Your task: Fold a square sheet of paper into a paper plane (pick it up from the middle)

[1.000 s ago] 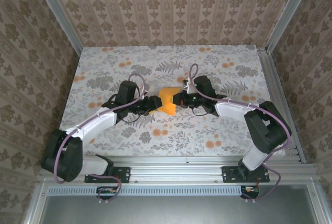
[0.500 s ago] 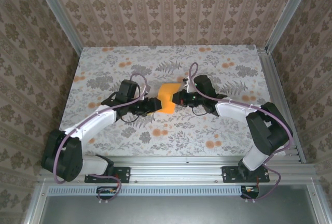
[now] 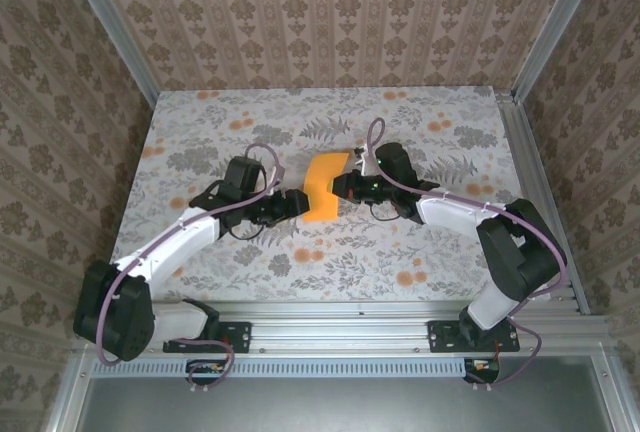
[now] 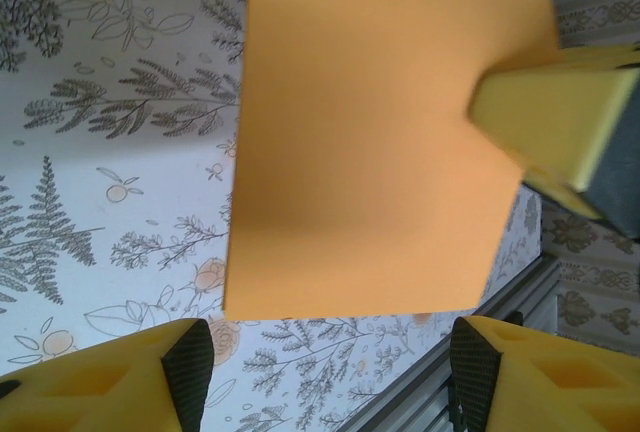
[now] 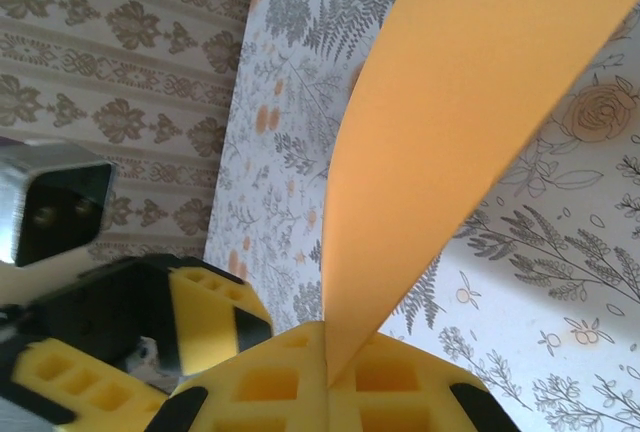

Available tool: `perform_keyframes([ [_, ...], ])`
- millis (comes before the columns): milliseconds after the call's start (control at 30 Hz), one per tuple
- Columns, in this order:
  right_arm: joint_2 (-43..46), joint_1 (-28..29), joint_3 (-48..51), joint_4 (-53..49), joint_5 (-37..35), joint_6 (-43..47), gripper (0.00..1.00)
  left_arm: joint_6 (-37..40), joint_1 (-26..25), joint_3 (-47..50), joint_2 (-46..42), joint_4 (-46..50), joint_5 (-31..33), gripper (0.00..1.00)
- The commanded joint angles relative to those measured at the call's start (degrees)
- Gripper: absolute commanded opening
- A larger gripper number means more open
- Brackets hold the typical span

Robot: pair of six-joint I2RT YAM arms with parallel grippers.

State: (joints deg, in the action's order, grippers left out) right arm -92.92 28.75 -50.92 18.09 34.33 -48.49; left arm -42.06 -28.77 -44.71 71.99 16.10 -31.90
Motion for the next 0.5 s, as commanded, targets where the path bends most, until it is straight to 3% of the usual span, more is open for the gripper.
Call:
perform_keyframes([
  [0, 0.6, -0.4, 1.0, 4.2, 1.0, -2.6, 0.00, -2.1, 0.4, 1.3, -0.2, -2.6, -0.8, 0.67],
  [300, 0.6, -0.8, 1.9, 6.5, 1.5, -4.0, 0.00, -6.1, 0.4, 2.7, 0.1, -9.0, -3.5, 0.67],
  [467, 0.5, -0.8, 2.1, 7.8, 2.0, -5.0, 0.00, -5.3, 0.4, 2.8, 0.7, -7.8, -2.4, 0.67],
])
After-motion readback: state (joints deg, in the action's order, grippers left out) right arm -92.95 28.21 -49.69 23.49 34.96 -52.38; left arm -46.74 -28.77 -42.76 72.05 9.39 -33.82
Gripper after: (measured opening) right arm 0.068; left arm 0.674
